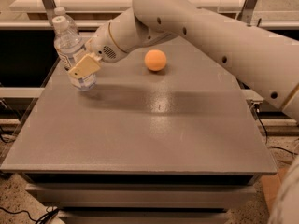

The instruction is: Move blue plastic bottle near water bottle

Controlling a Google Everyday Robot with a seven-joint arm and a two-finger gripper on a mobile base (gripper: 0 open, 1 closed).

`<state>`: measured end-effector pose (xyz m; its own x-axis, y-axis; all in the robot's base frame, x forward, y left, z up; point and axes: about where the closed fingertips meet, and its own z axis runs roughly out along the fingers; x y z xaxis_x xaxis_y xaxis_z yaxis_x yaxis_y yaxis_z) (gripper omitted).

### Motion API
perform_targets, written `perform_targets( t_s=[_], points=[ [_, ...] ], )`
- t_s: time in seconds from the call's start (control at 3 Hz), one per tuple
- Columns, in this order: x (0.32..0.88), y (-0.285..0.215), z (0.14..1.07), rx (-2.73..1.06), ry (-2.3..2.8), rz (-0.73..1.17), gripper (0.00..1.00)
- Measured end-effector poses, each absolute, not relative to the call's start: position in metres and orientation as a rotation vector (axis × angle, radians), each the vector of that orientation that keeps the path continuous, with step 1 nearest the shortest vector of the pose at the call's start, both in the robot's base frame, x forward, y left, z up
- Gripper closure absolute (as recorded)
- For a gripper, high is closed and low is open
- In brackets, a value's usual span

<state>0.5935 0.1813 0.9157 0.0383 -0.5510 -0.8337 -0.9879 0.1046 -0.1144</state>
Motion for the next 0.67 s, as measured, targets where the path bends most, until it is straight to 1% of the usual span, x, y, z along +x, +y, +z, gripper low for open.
perform_targets(
  t_s=[0.67],
  points=[
    [0.626,0.186,0.908,-1.51,1.619,0.703,1.0]
  ],
)
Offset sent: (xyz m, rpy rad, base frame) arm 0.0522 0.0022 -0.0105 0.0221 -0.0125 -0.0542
